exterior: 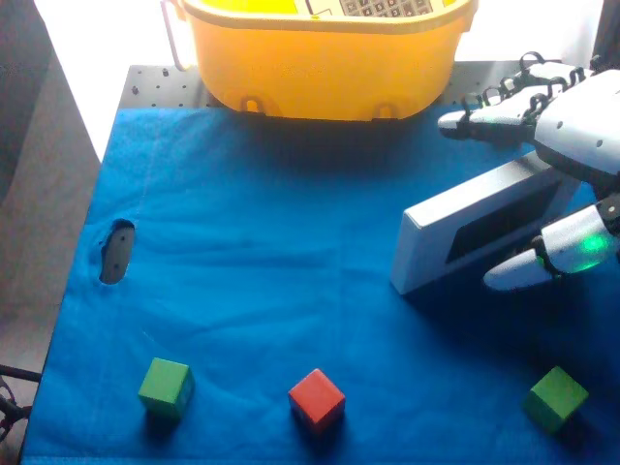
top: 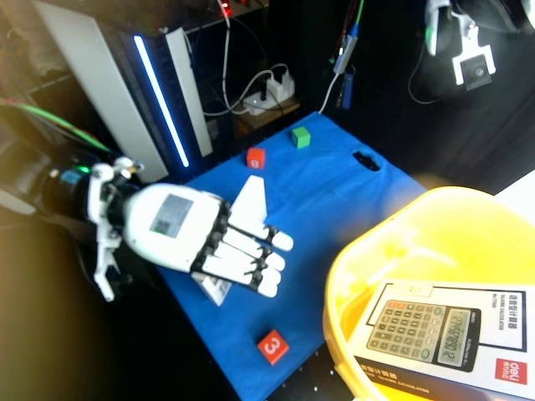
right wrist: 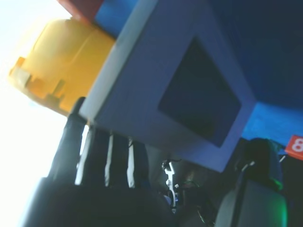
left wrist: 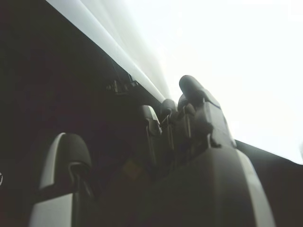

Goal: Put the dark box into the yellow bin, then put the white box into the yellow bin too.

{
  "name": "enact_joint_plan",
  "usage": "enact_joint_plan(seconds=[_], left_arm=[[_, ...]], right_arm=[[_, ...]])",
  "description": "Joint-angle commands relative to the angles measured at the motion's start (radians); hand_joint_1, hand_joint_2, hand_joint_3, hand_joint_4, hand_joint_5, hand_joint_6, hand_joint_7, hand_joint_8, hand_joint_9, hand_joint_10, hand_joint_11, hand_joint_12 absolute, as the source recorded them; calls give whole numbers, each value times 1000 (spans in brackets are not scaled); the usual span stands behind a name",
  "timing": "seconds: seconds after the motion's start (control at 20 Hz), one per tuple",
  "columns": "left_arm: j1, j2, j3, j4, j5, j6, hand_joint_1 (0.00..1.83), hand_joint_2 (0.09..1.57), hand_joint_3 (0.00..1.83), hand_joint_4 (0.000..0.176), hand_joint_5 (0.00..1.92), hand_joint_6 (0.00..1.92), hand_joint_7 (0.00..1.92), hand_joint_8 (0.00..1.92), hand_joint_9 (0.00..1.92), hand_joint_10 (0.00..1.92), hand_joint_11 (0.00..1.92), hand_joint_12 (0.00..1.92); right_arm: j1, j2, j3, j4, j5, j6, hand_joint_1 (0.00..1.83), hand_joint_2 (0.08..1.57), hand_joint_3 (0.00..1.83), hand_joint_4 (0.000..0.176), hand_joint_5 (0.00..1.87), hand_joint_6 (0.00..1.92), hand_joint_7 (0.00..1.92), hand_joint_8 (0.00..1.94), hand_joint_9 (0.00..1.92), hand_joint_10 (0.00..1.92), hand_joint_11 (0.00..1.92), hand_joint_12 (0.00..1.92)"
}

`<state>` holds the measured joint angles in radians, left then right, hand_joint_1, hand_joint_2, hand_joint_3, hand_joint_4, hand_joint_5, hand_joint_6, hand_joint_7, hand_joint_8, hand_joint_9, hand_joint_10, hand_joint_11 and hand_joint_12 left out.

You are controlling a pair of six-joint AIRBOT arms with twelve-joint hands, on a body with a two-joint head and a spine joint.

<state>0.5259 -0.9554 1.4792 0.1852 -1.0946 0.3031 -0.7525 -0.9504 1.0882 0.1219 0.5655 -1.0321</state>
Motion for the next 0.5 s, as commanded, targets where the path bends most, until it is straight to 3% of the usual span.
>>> enact_joint_plan(seconds=[0.0,0.05,0.15,0.35,0.4,0.45], left_arm=[[-4,11,-5,-53,-130,9,874,1114,4,0,479,26,259,5,129,7,0,748],[-1,18,-13,-60,-140,17,874,1114,4,0,480,25,259,4,129,7,0,748],[1,29,-23,-66,-152,22,874,1114,3,0,480,24,259,4,129,7,0,749],[1,31,-25,-69,-157,22,874,1114,3,0,481,22,260,4,129,6,0,750],[2,31,-25,-72,-160,22,874,1114,3,0,481,22,260,3,129,6,0,751],[4,32,-26,-74,-161,22,874,1114,3,0,481,21,260,3,129,6,0,751]], right_arm=[[6,-5,7,10,117,2,782,672,0,6,339,3,456,2,437,4,53,647],[6,-11,10,11,116,2,793,675,0,0,345,0,459,0,453,0,31,716],[3,-25,17,14,115,2,817,686,3,9,366,7,469,4,471,5,39,742],[-3,-42,27,20,115,2,817,678,0,0,374,3,468,7,465,3,9,746],[-4,-46,31,22,115,2,849,706,2,0,445,8,531,8,525,10,101,778],[-4,-48,33,25,115,2,1043,841,6,0,634,17,754,26,757,39,457,685]])
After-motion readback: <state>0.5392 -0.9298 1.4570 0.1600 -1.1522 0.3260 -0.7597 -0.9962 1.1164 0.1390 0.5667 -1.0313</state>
